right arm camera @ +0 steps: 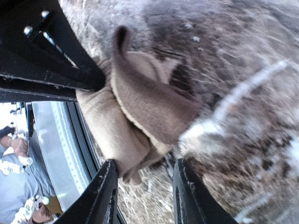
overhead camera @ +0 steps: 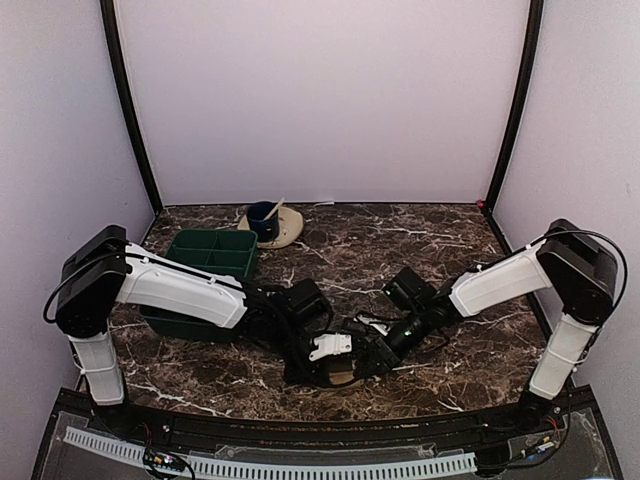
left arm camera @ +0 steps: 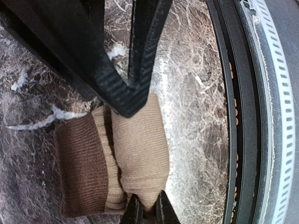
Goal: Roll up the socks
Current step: Roll the sock at the center of the board.
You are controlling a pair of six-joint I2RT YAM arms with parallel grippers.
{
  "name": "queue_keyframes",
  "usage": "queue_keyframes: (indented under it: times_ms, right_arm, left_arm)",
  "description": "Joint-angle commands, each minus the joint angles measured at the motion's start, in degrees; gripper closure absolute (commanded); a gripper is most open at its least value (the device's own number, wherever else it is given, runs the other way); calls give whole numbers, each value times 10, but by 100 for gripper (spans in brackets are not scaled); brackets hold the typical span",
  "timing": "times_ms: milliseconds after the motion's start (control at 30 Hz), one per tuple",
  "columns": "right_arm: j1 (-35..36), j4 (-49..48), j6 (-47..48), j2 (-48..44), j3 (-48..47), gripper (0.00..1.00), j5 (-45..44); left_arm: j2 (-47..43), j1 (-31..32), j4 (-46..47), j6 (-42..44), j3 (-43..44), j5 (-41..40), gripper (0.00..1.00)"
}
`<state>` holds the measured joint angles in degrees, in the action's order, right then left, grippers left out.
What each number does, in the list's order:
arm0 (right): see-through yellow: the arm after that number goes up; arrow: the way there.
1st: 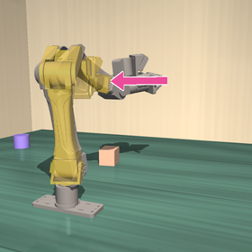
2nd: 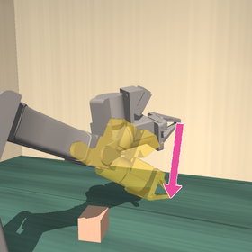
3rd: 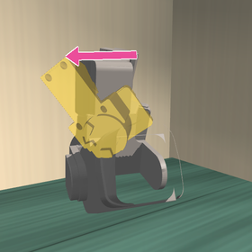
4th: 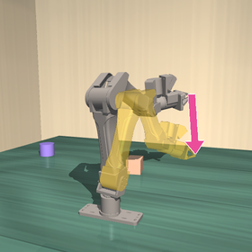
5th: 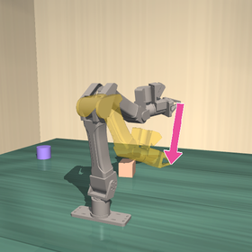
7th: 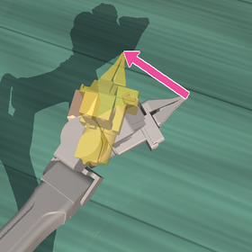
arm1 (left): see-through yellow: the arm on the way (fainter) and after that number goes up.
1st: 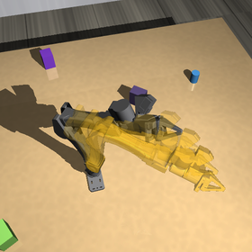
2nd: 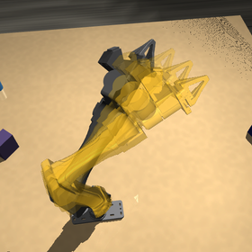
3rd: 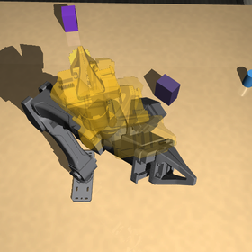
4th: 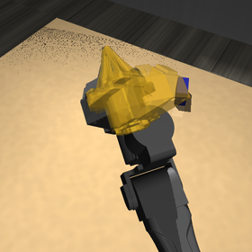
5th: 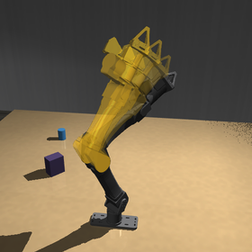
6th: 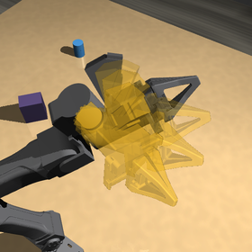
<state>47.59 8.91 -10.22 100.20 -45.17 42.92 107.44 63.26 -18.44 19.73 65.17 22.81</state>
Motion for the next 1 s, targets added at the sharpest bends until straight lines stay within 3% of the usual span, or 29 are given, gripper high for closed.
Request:
queue_keyframes:
  times_ms: [0,367,667,967]
  right_arm:
    - [-17,-11,-21,-20,27,62,-47]
    - [-29,-37,-55,-85,66,62,-153]
    - [-24,-62,-77,-212,117,63,-280]
    - [74,-55,-75,-280,137,63,-405]
  left_arm:
    - [23,-3,-56,-2,15,20,100]
    - [67,-29,-115,-2,68,82,100]
    - [93,-50,-143,-3,98,117,100]
    - [131,-61,-180,-2,138,151,100]
